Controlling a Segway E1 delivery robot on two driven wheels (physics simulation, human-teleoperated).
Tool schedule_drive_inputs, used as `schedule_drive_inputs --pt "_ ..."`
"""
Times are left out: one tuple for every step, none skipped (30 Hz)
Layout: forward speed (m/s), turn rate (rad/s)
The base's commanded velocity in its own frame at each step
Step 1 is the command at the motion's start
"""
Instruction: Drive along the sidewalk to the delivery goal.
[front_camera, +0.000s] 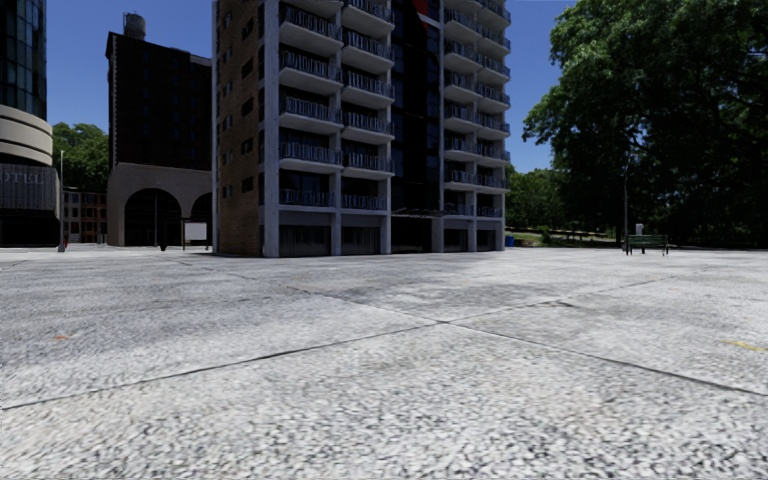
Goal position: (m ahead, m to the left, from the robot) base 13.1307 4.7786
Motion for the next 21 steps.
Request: schedule_drive_inputs --pt "2.00 0.00" --pt "2.00 0.00" --pt "2.00 0.00" --pt "2.00 0.00" --pt "2.00 0.00" --pt "2.00 0.00" --pt "2.00 0.00" --pt "2.00 0.13" --pt "2.00 0.28" --pt "2.00 0.35" --pt "2.00 0.35" --pt "2.00 0.38" --pt "2.00 0.40" --pt "2.00 0.41" --pt "2.00 0.41" --pt "2.00 0.41" --pt "2.00 0.41" --pt "2.00 0.41" --pt "2.00 0.42" --pt "2.00 0.44" --pt "2.00 0.44"
